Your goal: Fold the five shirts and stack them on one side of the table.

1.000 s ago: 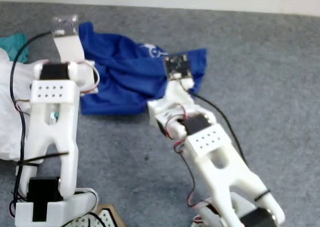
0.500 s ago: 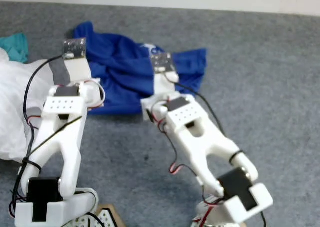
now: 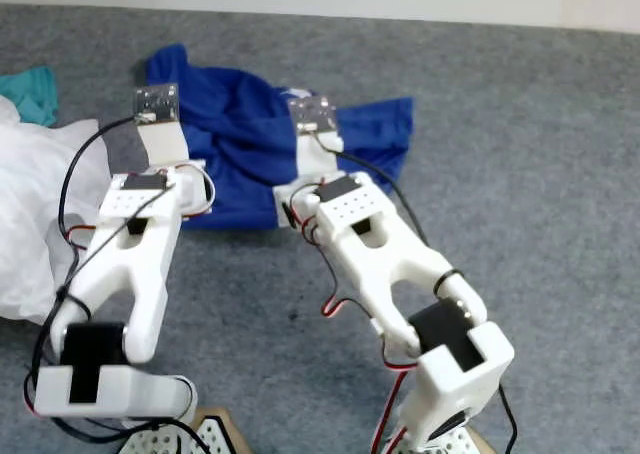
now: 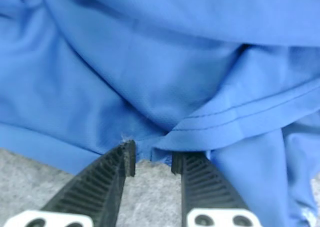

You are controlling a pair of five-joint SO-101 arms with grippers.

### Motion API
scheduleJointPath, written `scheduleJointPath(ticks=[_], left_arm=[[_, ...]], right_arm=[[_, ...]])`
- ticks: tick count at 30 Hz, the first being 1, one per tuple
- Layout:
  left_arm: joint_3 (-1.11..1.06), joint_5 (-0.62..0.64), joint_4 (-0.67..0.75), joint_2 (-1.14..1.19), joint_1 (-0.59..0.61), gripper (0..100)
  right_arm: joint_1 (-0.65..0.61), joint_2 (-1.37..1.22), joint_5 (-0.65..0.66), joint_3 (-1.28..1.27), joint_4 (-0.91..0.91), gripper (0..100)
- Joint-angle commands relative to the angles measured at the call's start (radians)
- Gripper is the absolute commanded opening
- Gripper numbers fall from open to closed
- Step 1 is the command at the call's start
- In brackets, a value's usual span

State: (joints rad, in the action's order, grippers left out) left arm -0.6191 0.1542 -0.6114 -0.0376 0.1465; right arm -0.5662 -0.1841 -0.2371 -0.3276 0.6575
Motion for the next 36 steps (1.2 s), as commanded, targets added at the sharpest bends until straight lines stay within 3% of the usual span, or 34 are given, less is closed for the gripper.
scheduleJointPath(ticks=[1, 16, 22, 36], left_arm=[[0.05, -0.008, 0.069, 0.038, -0.022, 1], [0.051, -0.008, 0.15, 0.157, -0.038, 1], [0.048, -0.006, 0.166, 0.159, -0.038, 1], [0.045, -0.006, 0.17, 0.159, -0.035, 1]], right_arm=[[0.045, 0.012, -0.003, 0.053, -0.024, 13.1], [0.073, 0.007, -0.002, 0.044, -0.025, 12.9], [0.077, 0.007, -0.002, 0.05, -0.033, 2.0], [0.176, 0.018, -0.002, 0.041, -0.071, 0.5]])
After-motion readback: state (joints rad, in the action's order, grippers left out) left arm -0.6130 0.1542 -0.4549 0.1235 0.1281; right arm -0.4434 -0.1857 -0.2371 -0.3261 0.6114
